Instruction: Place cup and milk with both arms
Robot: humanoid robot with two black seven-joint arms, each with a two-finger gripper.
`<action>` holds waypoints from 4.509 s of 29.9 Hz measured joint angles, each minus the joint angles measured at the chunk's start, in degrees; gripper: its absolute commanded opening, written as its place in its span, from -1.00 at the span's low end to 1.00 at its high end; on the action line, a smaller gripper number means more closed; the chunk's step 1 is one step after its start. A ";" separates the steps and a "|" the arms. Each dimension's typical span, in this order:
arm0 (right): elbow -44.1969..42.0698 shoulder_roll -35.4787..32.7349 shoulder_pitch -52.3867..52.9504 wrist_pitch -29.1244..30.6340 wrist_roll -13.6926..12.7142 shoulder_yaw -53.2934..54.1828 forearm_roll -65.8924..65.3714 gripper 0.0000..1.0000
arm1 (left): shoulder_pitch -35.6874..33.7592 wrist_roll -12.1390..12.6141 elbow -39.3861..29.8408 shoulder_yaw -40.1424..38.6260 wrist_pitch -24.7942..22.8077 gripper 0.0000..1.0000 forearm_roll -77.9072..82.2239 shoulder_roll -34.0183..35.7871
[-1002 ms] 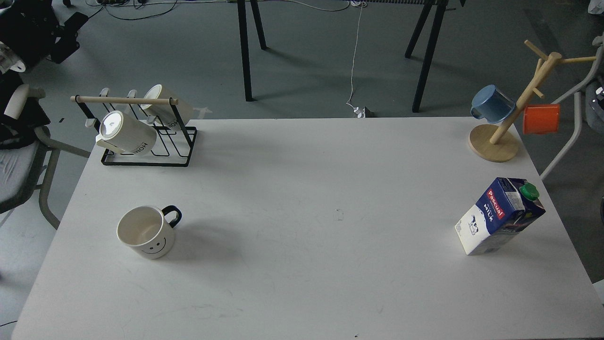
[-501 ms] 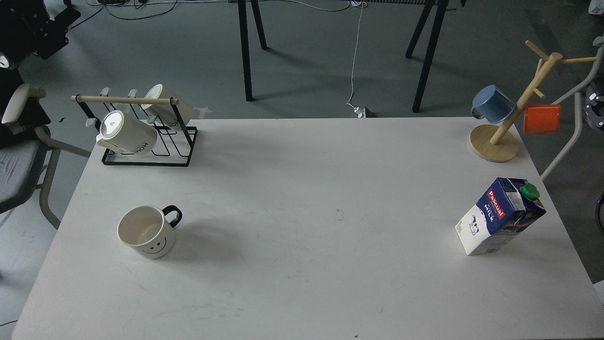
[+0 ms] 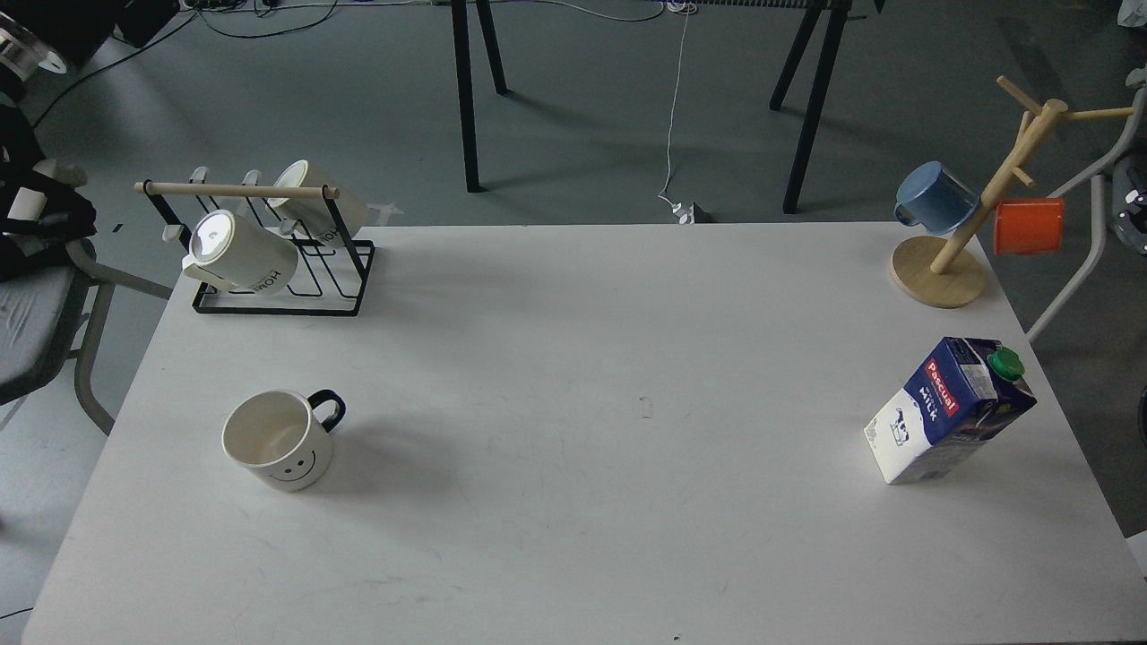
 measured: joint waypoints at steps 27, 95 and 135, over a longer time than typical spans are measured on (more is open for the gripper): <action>-0.11 -0.08 -1.71 0.00 0.09 0.18 0.05 1.00 | 4.40 0.01 -33.82 2.31 -0.01 1.00 48.92 16.27; -1.51 -0.47 -5.46 0.00 -0.02 0.08 -0.03 1.00 | 23.82 0.01 -24.73 13.71 21.41 -0.40 99.10 12.10; -5.97 0.33 -4.13 0.00 0.09 0.60 0.06 1.00 | 6.47 0.01 -30.29 16.07 15.28 -0.99 99.33 -3.02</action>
